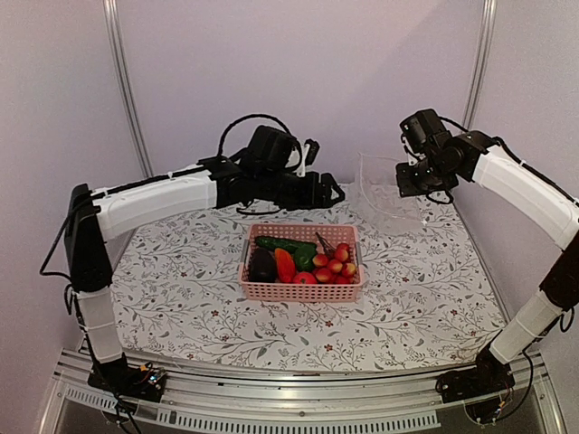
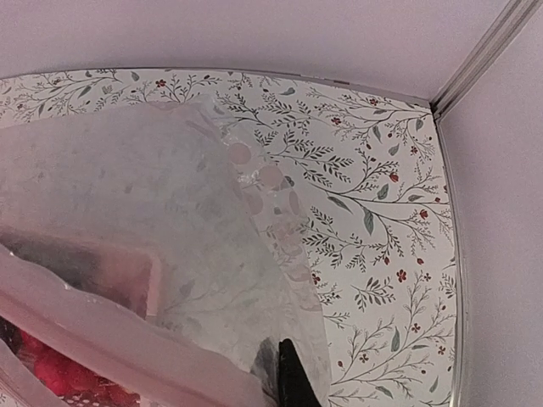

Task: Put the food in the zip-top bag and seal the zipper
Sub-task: Pick up the fake vegetable from the bin.

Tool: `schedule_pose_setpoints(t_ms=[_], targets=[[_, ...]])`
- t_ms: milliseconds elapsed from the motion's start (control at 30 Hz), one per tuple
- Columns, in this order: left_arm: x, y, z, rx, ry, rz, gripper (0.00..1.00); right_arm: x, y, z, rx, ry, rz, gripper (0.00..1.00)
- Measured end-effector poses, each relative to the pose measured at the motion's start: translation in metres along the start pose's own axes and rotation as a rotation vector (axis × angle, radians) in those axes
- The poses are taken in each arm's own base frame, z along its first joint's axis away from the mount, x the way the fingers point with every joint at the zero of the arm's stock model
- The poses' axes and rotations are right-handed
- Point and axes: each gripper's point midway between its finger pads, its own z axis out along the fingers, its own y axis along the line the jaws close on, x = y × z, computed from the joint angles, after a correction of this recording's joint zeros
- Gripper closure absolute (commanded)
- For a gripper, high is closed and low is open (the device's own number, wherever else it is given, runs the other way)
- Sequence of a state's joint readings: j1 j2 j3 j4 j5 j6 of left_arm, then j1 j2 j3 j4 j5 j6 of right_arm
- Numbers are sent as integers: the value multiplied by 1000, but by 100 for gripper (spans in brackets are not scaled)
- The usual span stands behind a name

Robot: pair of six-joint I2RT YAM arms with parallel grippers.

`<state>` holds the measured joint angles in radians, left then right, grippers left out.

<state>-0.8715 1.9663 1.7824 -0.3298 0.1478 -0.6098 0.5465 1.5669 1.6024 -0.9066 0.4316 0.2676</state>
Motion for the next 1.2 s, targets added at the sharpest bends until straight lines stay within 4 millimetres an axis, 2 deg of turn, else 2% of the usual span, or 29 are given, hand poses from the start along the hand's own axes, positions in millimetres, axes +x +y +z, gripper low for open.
schedule_pose_setpoints(t_ms=[67,133,200,267,433,633,800,1000,1033,1133,1200], targets=[[5,3,-31,-25,-8,25,15,0,2,1,-12,2,-1,100],[12,10,-55,-69,-5,33,16,1,5,3,-26,3,-3,100],[21,25,-69,-149,16,25,17,2,9,4,-44,9,-7,100],[38,49,-74,-258,66,1,18,3,12,6,-63,15,-13,100],[99,107,-75,-501,252,-79,19,7,19,8,-97,27,-19,100],[145,150,-64,-687,389,-149,19,13,28,11,-139,51,-22,100],[154,168,-50,-744,425,-196,19,15,32,12,-165,61,-27,100],[157,187,-41,-788,455,-227,24,16,36,11,-184,68,-30,100],[157,189,-41,-789,458,-231,27,17,36,12,-185,71,-31,100],[157,193,-40,-793,468,-240,43,24,36,15,-183,87,-36,100],[157,195,-40,-788,477,-245,49,27,35,16,-181,96,-37,100]])
